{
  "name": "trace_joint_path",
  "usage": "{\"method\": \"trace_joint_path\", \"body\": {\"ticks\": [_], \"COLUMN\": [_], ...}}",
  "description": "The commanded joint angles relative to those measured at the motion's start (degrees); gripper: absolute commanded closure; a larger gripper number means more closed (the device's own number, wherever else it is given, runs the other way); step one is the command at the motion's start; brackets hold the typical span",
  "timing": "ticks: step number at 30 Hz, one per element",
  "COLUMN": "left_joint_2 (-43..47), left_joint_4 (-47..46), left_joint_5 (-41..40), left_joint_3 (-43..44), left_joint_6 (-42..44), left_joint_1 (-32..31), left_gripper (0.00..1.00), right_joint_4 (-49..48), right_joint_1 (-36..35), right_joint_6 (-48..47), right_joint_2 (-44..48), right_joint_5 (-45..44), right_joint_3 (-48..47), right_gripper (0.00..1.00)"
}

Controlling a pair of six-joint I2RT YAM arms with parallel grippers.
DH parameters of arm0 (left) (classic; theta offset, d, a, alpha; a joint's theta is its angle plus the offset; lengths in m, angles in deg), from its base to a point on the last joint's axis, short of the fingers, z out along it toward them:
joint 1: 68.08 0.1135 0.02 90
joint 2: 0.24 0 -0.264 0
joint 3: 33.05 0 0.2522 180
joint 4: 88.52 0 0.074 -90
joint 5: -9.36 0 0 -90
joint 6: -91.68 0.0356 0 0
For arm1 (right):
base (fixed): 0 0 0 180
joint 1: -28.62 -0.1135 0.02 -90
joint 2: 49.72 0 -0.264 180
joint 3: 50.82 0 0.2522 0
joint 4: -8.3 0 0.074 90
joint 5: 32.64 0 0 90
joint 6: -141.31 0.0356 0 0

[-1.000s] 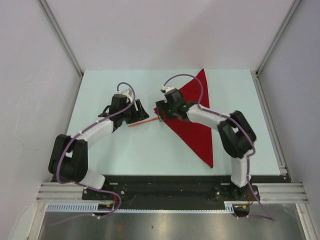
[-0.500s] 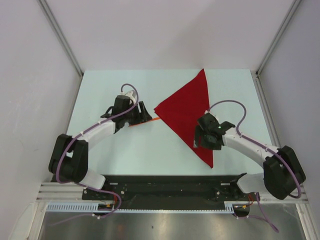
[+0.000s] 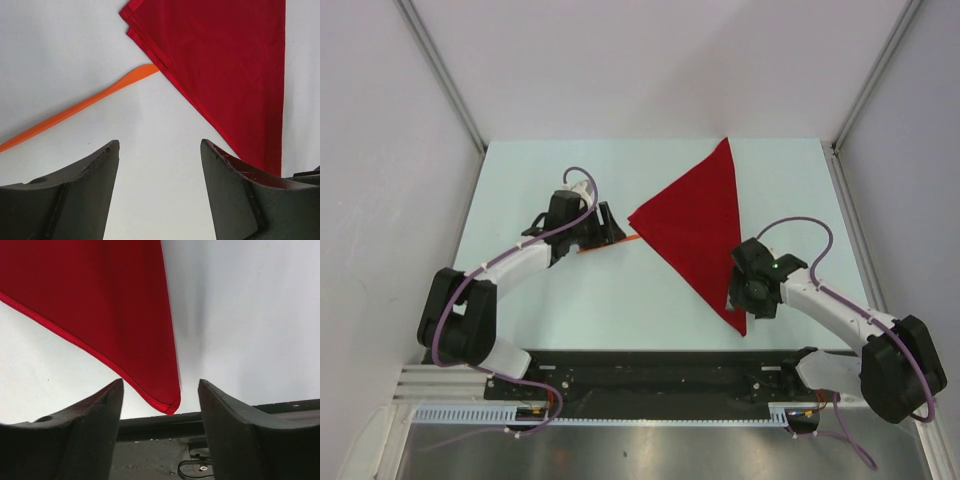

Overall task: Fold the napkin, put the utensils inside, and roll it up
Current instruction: Grab a utensil with the right arm

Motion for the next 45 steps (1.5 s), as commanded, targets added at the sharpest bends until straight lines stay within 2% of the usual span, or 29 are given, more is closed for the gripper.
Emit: {"method": "trace_joint_path", "body": {"ticks": [1,8,18,21,38,40,45], "left_joint_2": [0.4,0.8,1.2,1.4,3.2,3.3,3.4], "left_joint_4": [-2.6,-2.6,-2.9,-3.1,-3.6,-3.4,-3.5], "left_joint_5": [1.4,1.8,3.0,3.7,4.9,4.7,4.8], "left_joint_3": [-0.9,-1.0,-1.0,-1.1,-1.7,-1.6,-1.5], "left_joint_6": [-0.6,-0.6,-1.2,-1.4,-2.2,-2.2,-2.2], "left_joint_1": [-0.4,-0.4,-0.5,-0.4,-0.4,-0.4,-0.4], "left_gripper": [0.29,0.29,0.29,0.29,0.29,0.29,0.29], "right_joint_4": [0.0,-0.4,0.6,1.0,5.8,7.5,8.0], "right_joint_1": [0.2,0.3,0.7,0.6,-3.1,-4.0,-5.0], "right_joint_6": [1.3,2.0,4.2,4.6,9.3,10.5,12.0], "right_joint_2": [1.1,-1.3,-2.4,-4.0,-10.5,-8.4,-0.9], "right_joint_5": [1.9,0.8,-2.6,-3.3,-10.9,-11.1,-9.4], "right_joint_3": [0.7,1.2,1.3,1.2,-0.9,-2.6,-3.7], "right_gripper": [0.37,0.45,0.65,0.67,0.66,0.63,0.48]}}
